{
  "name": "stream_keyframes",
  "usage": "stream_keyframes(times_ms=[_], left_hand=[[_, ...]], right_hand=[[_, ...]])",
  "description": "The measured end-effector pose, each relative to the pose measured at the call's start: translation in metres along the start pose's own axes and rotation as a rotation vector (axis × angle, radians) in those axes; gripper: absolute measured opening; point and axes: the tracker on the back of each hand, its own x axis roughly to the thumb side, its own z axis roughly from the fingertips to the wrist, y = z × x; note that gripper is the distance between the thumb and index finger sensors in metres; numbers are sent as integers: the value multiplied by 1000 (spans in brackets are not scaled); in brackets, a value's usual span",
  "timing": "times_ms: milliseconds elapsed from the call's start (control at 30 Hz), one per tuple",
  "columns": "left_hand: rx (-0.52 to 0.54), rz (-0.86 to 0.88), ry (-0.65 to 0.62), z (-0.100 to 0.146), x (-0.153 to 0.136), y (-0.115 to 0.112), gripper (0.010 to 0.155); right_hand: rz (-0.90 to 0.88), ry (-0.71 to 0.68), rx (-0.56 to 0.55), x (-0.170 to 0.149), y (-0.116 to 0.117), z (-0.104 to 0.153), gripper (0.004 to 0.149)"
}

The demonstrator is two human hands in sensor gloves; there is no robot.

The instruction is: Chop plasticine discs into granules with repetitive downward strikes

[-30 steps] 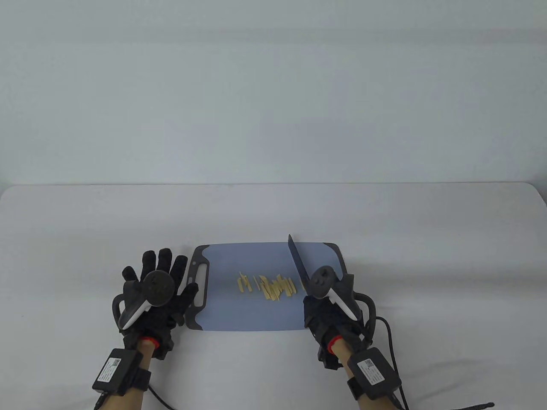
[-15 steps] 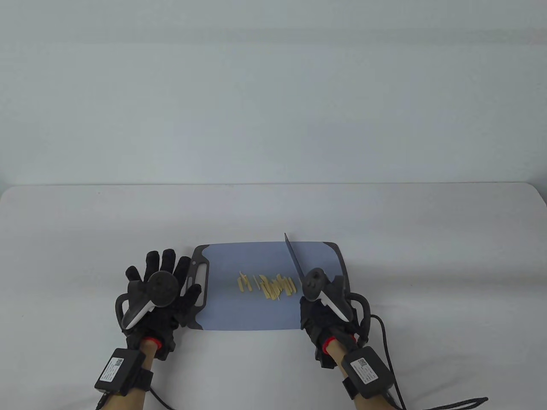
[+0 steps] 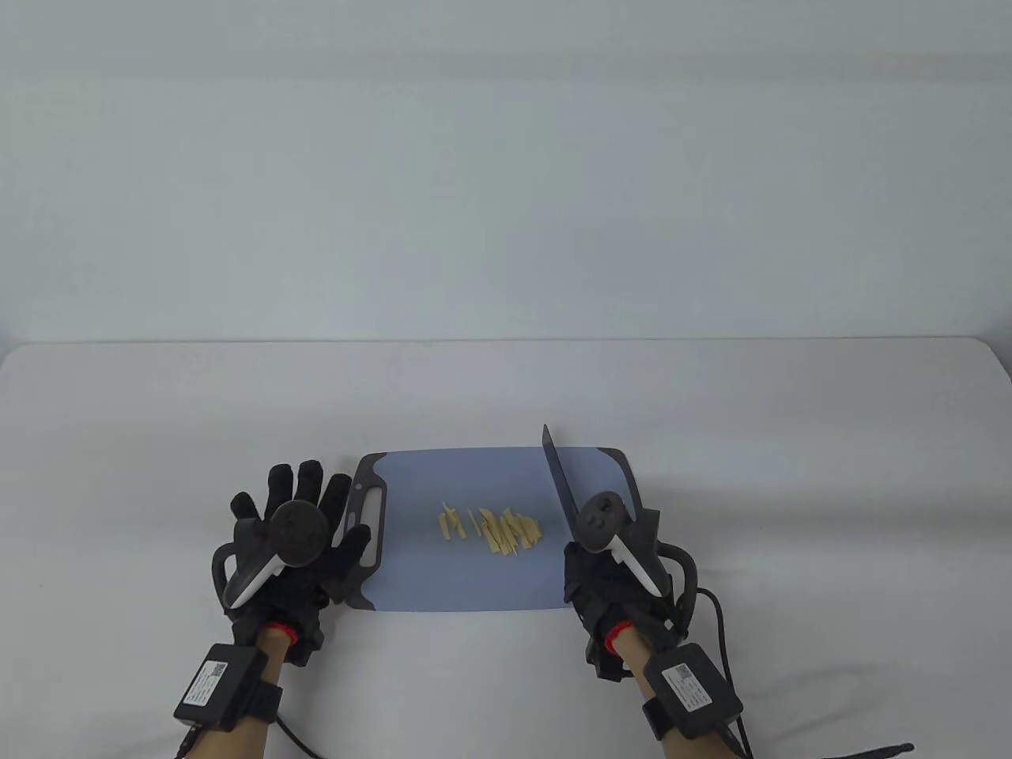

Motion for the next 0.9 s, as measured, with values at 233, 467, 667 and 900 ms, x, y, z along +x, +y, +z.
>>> stream_keyframes(times_ms=[233, 467, 667, 900], left_hand=[[2, 11, 7, 0, -2, 0, 81], [4, 16, 8, 1, -2, 2, 80], [7, 30, 14, 0, -4, 3, 80], [-4, 10, 4, -1, -1, 0, 81]], right_hand=[[-18, -69, 14, 30, 15, 8, 52], [-53, -109, 52, 59, 13, 1, 53], [-40, -106, 23, 58, 3, 3, 54], [-116, -176, 108, 90, 14, 16, 53]])
